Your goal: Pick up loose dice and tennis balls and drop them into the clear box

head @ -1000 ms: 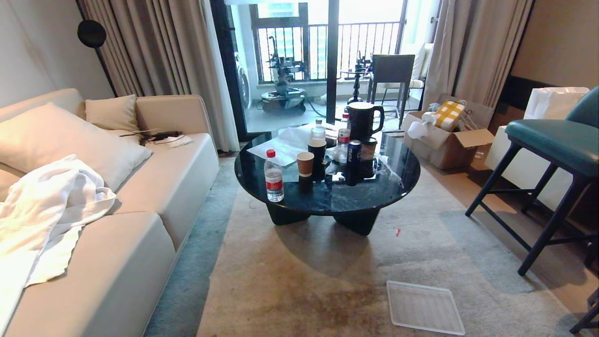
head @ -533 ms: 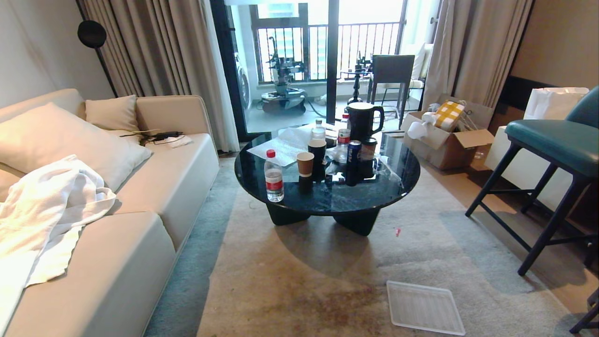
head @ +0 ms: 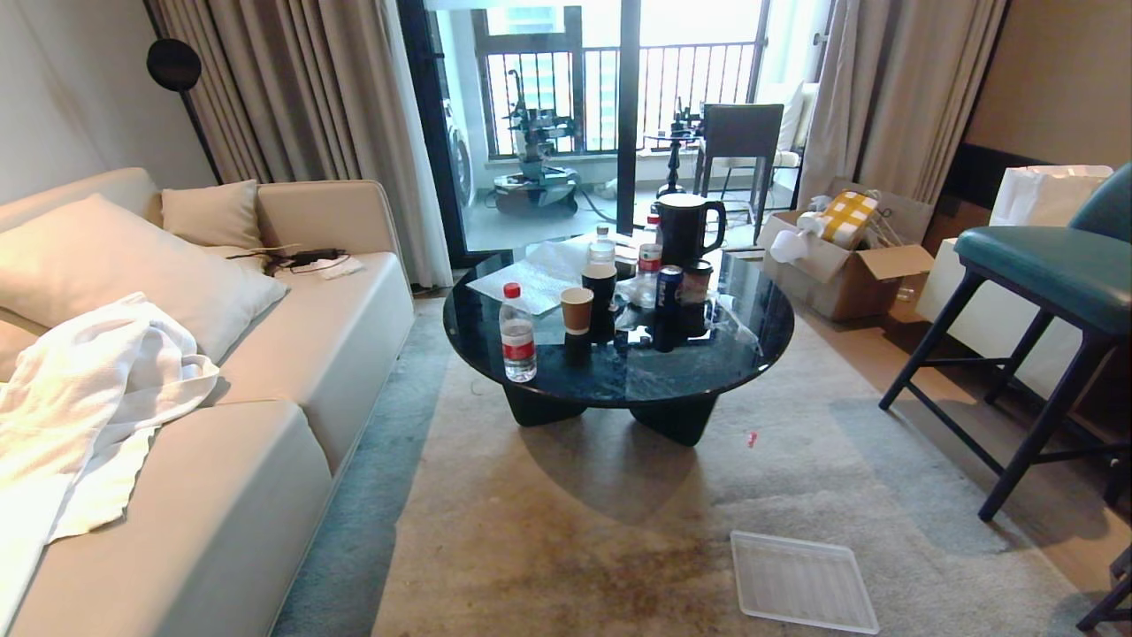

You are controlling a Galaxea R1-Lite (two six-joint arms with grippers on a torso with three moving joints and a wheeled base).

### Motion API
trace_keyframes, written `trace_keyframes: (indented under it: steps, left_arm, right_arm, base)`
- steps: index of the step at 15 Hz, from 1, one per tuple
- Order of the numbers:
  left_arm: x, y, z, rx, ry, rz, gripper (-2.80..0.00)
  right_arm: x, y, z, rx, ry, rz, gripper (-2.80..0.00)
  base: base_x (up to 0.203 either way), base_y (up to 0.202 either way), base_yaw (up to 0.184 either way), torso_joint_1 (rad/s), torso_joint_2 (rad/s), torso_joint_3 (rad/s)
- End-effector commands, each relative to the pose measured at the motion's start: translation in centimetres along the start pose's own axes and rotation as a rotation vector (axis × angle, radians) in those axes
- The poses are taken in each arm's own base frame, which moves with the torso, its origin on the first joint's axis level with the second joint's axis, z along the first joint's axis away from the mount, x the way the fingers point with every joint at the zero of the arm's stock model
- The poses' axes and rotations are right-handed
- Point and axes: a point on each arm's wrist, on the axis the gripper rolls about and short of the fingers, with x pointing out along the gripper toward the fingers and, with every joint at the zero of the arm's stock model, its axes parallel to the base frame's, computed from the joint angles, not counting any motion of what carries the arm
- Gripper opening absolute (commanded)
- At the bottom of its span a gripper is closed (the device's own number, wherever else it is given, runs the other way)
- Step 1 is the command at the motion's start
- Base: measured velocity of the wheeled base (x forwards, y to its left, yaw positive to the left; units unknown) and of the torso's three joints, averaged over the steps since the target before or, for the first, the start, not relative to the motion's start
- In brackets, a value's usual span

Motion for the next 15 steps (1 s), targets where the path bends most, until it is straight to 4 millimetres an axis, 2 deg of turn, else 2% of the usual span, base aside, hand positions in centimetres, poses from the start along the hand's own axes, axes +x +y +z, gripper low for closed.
trace_keyframes:
  steps: [1, 15]
  left_arm:
    - [0.0, 0.0, 0.0, 0.0, 0.0, 0.0, -2.8]
    - [0.0, 0.0, 0.0, 0.0, 0.0, 0.0, -2.8]
  right_arm:
    - [0.0, 0.0, -0.01, -0.001, 0.001, -0.001, -2.8]
    - [0.0, 0.0, -0.01, 0.001, 0.001, -0.001, -2.8]
  base:
    - [0.0, 0.0, 0.0, 0.0, 0.0, 0.0]
    - [0.0, 0.0, 0.0, 0.0, 0.0, 0.0]
